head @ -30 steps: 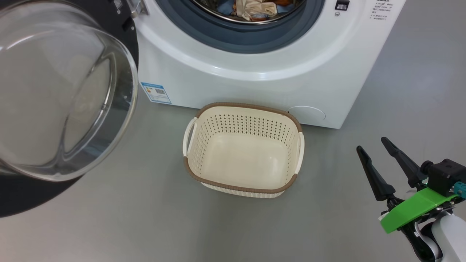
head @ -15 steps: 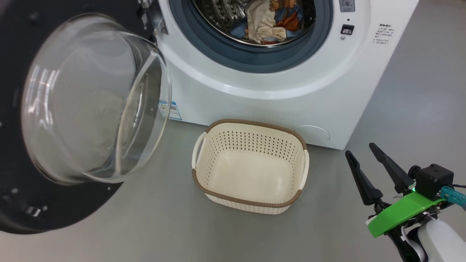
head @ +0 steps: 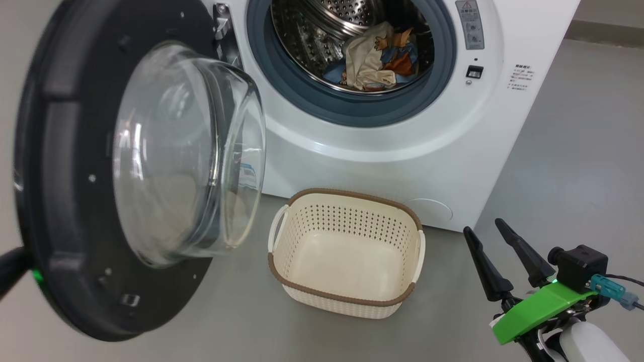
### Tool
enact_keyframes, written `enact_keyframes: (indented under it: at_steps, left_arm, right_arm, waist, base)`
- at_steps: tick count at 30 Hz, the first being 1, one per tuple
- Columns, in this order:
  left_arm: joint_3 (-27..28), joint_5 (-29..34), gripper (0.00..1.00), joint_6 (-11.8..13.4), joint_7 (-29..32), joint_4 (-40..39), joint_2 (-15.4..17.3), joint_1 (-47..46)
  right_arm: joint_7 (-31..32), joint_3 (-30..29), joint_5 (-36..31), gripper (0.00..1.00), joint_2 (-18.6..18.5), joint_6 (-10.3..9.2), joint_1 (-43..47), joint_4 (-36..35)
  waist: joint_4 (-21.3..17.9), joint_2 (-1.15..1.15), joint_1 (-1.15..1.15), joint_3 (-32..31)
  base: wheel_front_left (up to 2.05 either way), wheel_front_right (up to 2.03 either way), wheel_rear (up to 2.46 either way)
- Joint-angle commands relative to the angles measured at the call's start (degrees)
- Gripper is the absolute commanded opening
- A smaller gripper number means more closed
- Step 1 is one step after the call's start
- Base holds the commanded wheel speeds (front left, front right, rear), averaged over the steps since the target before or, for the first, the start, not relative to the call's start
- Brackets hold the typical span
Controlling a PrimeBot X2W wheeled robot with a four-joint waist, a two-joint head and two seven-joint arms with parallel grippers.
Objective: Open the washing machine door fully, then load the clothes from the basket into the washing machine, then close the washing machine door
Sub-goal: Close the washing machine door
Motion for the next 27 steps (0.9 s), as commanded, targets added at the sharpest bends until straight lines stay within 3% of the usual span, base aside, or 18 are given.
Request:
enact_keyframes:
  at_steps: [1, 14, 27]
  left_arm:
    - [0.37, -0.43, 0.0, 0.59, 1.56, -3.55, 1.31, -0.22]
    - [-4.28, -0.7, 0.0, 2.95, 2.79, -13.03, -4.12, 1.36]
    - [-7.7, 1.46, 0.0, 1.72, -0.26, -16.28, -8.35, 0.7]
  right_arm:
    - [-0.44, 0.69, -0.35, 1.0, 0.01, 0.08, 0.08, -1.15]
    - [-0.44, -0.22, -0.61, 1.0, 2.35, 0.08, 0.74, -0.65]
    - [-0.44, -0.19, -0.67, 1.0, 2.72, 0.08, 0.82, -0.22]
  waist:
    - [-0.45, 0.0, 0.0, -0.75]
    - [-5.29, 0.0, 0.0, -2.04]
    - [-14.03, 0.0, 0.0, -2.37]
  base:
    - [0.0, 0.0, 0.0]
    - [0.0, 0.0, 0.0]
    - [0.0, 0.0, 0.0]
